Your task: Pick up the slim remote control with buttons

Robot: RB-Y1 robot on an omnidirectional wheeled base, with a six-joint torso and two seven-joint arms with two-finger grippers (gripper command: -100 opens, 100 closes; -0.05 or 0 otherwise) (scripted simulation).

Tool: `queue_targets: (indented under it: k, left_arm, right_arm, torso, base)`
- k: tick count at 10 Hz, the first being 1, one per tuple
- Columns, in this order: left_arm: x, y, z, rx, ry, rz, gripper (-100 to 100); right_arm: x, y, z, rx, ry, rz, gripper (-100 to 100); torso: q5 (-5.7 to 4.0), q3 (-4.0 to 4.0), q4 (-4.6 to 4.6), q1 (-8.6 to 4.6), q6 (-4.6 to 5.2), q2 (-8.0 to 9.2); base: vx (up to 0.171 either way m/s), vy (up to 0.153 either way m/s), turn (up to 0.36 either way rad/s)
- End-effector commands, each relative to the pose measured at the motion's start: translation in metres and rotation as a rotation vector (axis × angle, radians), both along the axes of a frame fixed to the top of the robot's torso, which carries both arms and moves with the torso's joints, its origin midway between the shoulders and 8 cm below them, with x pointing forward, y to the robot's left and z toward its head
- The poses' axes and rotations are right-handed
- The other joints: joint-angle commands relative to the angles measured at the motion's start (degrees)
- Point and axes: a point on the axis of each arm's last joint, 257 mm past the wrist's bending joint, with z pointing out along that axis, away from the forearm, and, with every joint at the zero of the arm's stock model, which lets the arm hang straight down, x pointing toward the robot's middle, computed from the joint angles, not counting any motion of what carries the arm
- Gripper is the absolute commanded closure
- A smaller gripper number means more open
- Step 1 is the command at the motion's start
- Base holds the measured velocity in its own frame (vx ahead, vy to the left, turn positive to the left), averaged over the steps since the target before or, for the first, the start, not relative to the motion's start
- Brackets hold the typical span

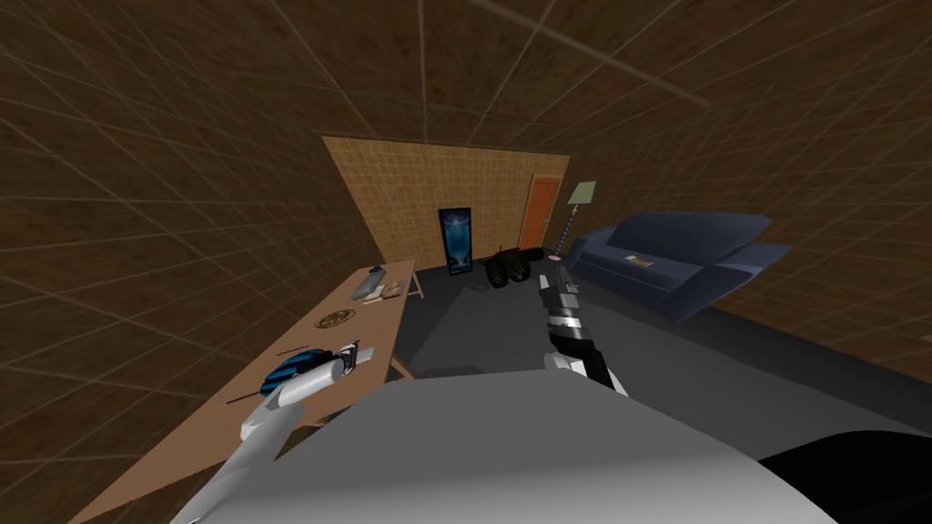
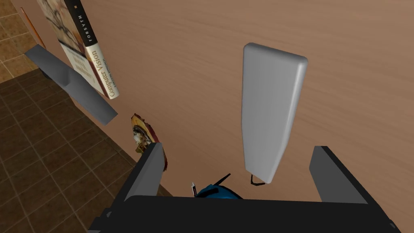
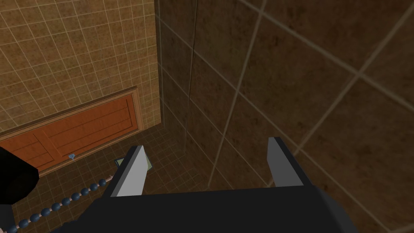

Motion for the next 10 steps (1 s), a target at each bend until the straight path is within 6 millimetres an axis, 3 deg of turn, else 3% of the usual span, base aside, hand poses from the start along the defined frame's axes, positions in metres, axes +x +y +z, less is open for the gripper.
queue_targets:
  k: [1, 5, 10]
  left_arm:
    - [-0.020, 0.009, -0.013, -0.026, 0.058, 0.039, -100]
    - [-0.041, 0.026, -0.022, -0.081, 0.133, 0.112, -100]
    - [-0.064, 0.034, -0.032, -0.151, 0.210, 0.183, -100]
  right_arm:
    - [0.000, 0.000, 0.000, 0.000, 0.000, 0.000, 0]
    - [0.000, 0.000, 0.000, 0.000, 0.000, 0.000, 0]
    - [0.000, 0.000, 0.000, 0.000, 0.000, 0.000, 0]
  torso:
    - [0.00, 0.00, 0.00, 0.00, 0.00, 0.00]
    - [0.00, -0.02, -0.01, -0.06, -0.05, -0.04]
    - [0.01, -0.01, 0.00, -0.02, -0.06, -0.02]
  base:
    - [-0.014, 0.055, -0.142]
    - [-0.010, 0.042, -0.137]
    - [-0.022, 0.058, -0.147]
